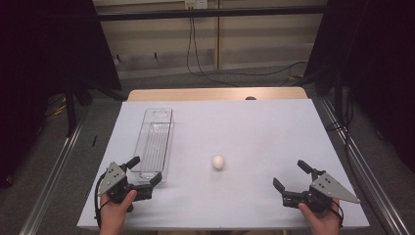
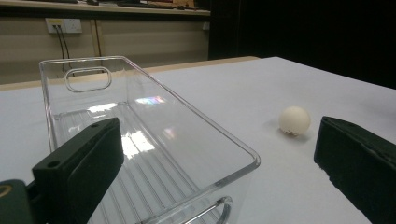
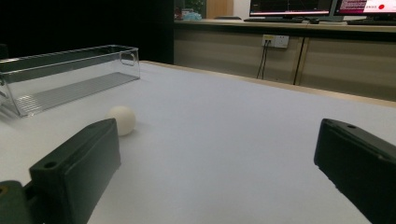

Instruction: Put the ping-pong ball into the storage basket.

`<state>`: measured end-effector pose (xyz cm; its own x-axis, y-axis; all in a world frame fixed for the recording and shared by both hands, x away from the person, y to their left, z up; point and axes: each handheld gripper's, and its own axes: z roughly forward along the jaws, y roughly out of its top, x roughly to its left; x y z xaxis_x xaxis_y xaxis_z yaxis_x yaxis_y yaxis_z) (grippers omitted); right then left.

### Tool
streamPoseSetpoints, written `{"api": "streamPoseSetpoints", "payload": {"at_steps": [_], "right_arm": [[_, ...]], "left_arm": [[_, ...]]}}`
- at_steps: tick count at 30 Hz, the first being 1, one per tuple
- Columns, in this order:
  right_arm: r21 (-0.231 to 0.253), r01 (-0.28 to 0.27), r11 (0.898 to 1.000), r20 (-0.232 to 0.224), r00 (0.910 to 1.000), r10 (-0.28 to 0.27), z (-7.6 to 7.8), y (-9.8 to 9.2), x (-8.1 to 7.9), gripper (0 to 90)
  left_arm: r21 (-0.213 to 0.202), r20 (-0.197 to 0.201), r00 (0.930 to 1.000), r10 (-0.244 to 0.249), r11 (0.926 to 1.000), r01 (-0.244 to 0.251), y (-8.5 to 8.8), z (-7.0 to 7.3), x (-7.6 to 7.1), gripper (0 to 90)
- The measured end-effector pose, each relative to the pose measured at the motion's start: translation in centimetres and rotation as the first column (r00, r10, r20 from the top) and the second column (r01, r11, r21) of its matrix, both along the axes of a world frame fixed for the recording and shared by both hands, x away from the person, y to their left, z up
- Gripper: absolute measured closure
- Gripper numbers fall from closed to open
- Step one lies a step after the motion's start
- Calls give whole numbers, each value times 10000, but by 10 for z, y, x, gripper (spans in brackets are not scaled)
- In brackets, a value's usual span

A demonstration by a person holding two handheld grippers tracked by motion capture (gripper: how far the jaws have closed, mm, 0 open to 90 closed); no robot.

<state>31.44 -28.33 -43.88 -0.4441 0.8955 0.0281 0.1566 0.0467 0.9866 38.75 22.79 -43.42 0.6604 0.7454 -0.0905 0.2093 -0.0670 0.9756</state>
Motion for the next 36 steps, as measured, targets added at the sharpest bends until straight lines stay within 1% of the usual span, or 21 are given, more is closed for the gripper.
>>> {"api": "streamPoseSetpoints", "payload": {"at_steps": [3, 4, 6, 7, 11, 12, 13, 15, 16, 17, 18, 20, 24, 28, 29, 30, 32, 33, 34, 35, 36], "right_arm": [[-11, 45, 10000, -2, 10000, -45, 0, 0, 0, 0], [-4, 28, 10000, 21, 10000, -28, -1, 0, 0, 0], [-5, 28, 10000, 14, 10000, -28, -1, 0, 0, 0], [-5, 45, 10000, 12, 10000, -45, 0, 0, 0, 0], [-11, -14, 10000, 16, 10000, 14, 0, 0, 0, 2], [-7, 2, 10000, 13, 10000, -2, 0, 0, 0, 2], [-21, 17, 10000, 34, 10000, -17, 0, 0, 0, 2], [-29, 4, 10000, 46, 10000, -4, 0, -1, 0, 2], [8, 2, 10000, 30, 10000, -2, 0, -1, -1, 2], [26, 10, 10000, 16, 10000, -10, 0, -2, -1, 2], [12, 35, 10000, 52, 10000, -35, 0, -2, -1, 2], [43, 68, 10000, 65, 10000, -68, 0, -2, -1, 2], [6, 15, 10000, 49, 10000, -15, 1, -2, -1, 2], [-19, 32, 10000, 70, 10000, -32, 0, -2, -1, 3], [-11, 38, 10000, 56, 10000, -38, 0, -2, -1, 3], [3, 41, 10000, 33, 10000, -41, 0, -2, -1, 3], [-17, 25, 10000, 66, 10000, -25, 0, -2, -1, 3], [-19, 26, 10000, 61, 10000, -26, 0, -2, -1, 3], [-24, 4, 10000, 44, 10000, -4, 1, -2, -1, 3], [-23, 4, 10000, 45, 10000, -4, 1, -2, -1, 3], [-31, -6, 10000, 57, 10000, 7, 1, -2, -1, 4]], "left_arm": [[172, 85, 9999, -146, 9997, 144, 0, 1, 0, 16], [65, 95, 9999, -130, 9999, 130, -1, 1, 0, 16], [100, 86, 9999, -120, 9999, 119, -1, 2, 0, 16], [-1, 59, 9999, -122, 9999, 122, -2, 2, 0, 16], [-3, -21, 10000, -43, 10000, 43, -4, 4, -1, 16], [-122, -6, 9997, -246, 9996, 246, -5, 5, 0, 16], [-12, -8, 9999, -121, 9999, 121, -5, 5, 0, 17], [-51, 14, 9998, -178, 9998, 179, -5, 6, 0, 16], [154, 9, 9996, -298, 9994, 298, -5, 7, 0, 17], [-47, 31, 9998, -188, 9998, 188, -8, 7, 0, 16], [-85, 18, 9997, -226, 9997, 226, -9, 8, 0, 16], [-9, -21, 9997, -255, 9997, 255, -10, 9, 0, 16], [-94, -82, 9991, -405, 9991, 405, -11, 12, 0, 16], [-49, -94, 9985, -536, 9986, 536, -16, 15, 0, 16], [-153, -121, 9986, -509, 9986, 507, -19, 15, 0, 16], [-52, -90, 9982, -596, 9982, 596, -19, 16, 1, 16], [-112, -167, 9981, -601, 9981, 599, -24, 17, 2, 16], [144, -146, 9971, -742, 9971, 744, -23, 17, 2, 16], [87, -157, 9962, -852, 9963, 854, -26, 18, 3, 16], [-92, -213, 9970, -738, 9972, 736, -28, 18, 2, 16], [-149, -225, 9970, -746, 9971, 743, -31, 18, 3, 16]]}}
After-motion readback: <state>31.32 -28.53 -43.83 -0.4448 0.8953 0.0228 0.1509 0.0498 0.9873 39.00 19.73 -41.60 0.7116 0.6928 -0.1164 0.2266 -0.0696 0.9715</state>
